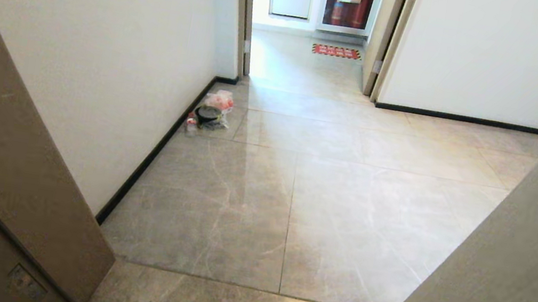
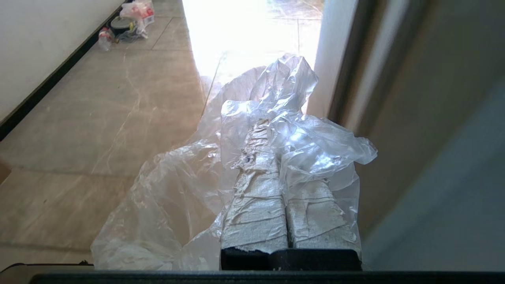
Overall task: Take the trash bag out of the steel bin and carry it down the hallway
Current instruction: Put the trash bag at the door
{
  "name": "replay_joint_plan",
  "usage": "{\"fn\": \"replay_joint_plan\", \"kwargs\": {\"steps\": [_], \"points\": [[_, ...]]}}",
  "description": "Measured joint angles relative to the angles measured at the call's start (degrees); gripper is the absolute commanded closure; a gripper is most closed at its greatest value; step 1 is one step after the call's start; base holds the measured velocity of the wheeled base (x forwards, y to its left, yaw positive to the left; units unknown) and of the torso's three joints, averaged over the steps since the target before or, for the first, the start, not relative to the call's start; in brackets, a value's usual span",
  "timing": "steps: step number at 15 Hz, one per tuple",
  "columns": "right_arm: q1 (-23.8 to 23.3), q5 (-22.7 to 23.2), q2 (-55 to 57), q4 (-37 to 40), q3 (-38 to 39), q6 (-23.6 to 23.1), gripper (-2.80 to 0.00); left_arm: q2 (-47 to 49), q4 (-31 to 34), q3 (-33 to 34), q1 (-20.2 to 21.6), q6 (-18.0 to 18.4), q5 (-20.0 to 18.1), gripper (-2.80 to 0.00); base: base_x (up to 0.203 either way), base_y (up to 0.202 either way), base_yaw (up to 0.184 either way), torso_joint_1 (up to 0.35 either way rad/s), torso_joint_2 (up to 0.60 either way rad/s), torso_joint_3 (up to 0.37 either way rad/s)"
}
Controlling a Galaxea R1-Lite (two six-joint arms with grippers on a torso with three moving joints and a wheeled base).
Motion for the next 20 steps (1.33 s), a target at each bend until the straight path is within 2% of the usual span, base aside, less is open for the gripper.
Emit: {"fn": "replay_joint_plan", "kwargs": {"steps": [20], "points": [[0.0,0.0,0.0,0.0,0.0,0.0,0.0,0.0,0.0,0.0,0.0,0.0,0.0,0.0,0.19,0.0,0.001,0.002,0.0,0.002]]}}
